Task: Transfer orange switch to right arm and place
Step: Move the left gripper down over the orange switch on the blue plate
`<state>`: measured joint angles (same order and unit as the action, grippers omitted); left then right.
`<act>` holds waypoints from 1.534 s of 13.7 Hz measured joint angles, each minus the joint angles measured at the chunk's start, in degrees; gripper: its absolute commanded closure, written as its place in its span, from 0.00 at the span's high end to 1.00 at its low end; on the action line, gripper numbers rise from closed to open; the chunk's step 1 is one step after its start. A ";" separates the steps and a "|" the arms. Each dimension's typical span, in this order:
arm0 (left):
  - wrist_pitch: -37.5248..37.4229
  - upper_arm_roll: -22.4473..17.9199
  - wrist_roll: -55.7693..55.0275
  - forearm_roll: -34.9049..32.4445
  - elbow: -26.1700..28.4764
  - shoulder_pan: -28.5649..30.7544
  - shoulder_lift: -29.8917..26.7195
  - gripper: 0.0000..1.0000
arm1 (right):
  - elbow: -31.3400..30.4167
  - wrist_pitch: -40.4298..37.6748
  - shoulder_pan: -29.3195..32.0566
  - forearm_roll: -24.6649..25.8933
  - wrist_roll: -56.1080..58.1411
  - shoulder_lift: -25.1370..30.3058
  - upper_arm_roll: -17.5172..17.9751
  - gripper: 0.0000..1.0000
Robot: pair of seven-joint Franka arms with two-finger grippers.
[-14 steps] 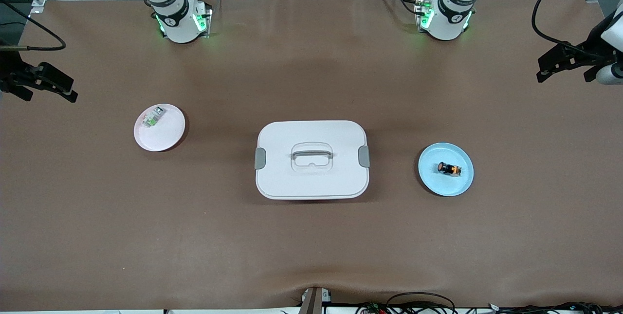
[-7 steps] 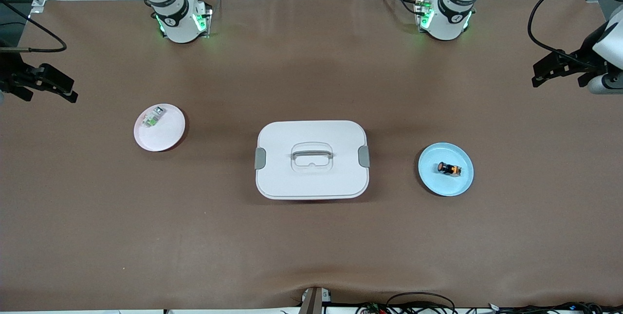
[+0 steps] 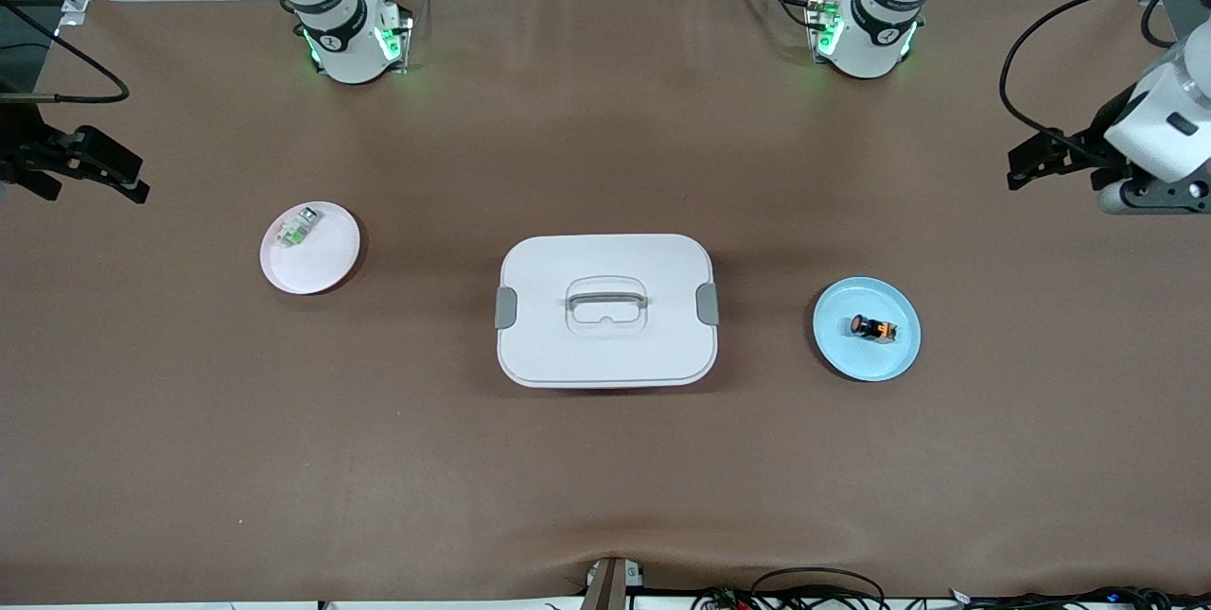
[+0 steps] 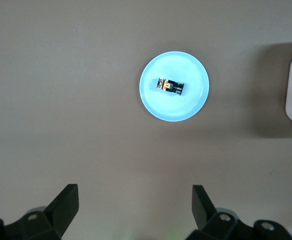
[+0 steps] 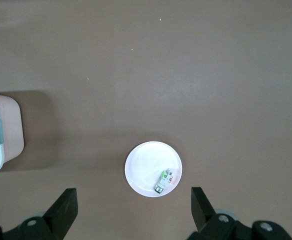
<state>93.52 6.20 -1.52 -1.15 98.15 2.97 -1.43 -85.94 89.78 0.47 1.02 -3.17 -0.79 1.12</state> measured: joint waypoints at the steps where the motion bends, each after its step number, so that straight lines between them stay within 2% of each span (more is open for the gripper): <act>1: 2.07 0.00 0.00 0.00 1.71 0.00 0.06 1.00 | -0.01 -0.01 0.00 0.06 0.00 0.00 0.01 1.00; 7: 16.34 0.31 1.04 0.00 12.24 -0.15 2.45 1.00 | 0.05 0.38 -0.48 0.15 -2.26 0.01 0.16 1.00; 13: 24.54 2.10 6.77 0.00 13.65 -0.18 9.47 1.00 | 2.03 0.38 -1.22 0.30 -3.10 0.10 0.25 1.00; 21: 39.10 2.87 11.09 0.00 16.88 -0.16 19.97 1.00 | 2.01 -1.76 -1.77 0.90 -3.12 -0.95 0.29 1.00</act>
<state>132.62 9.08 9.56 -1.16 115.04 2.80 18.54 -83.93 88.02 -1.30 1.92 -6.29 -1.74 1.41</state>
